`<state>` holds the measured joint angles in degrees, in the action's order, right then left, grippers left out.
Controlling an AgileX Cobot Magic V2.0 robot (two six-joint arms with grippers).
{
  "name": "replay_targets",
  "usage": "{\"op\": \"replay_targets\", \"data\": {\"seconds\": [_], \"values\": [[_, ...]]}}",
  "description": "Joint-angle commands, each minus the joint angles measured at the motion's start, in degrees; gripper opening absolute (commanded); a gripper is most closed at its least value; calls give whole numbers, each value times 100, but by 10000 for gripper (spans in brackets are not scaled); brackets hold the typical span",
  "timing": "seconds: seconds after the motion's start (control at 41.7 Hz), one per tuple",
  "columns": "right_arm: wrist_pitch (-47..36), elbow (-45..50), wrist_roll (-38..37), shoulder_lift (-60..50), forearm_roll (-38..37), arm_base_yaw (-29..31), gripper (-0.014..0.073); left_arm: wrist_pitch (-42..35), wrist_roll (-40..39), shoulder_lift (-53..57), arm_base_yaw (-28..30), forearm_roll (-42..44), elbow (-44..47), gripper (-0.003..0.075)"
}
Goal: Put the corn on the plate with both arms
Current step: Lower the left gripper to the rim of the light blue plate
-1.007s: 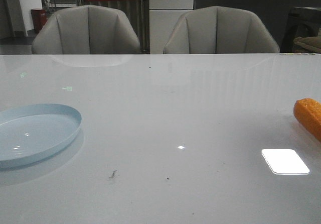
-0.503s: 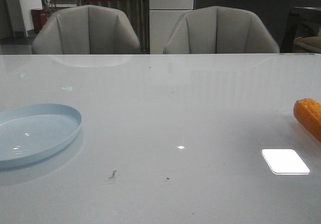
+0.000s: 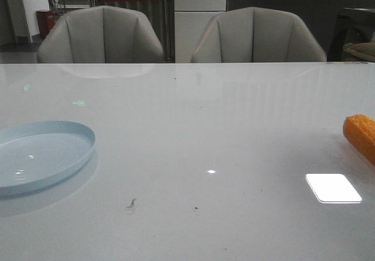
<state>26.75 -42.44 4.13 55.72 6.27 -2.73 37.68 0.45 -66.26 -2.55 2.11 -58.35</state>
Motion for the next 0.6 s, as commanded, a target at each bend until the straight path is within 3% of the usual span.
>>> {"op": "replay_targets", "data": {"seconds": [0.0, 0.216, 0.575], "values": [[-344, -207, 30, -60, -52, -4, 597, 437, -84, -490, 17, -52, -762, 335], [-305, -207, 30, -60, -52, -4, 597, 1644, -84, -1918, 17, -166, -1732, 335], [-223, -207, 30, -60, -52, -4, 597, 2128, -84, -3530, 17, -119, -2072, 335]]}}
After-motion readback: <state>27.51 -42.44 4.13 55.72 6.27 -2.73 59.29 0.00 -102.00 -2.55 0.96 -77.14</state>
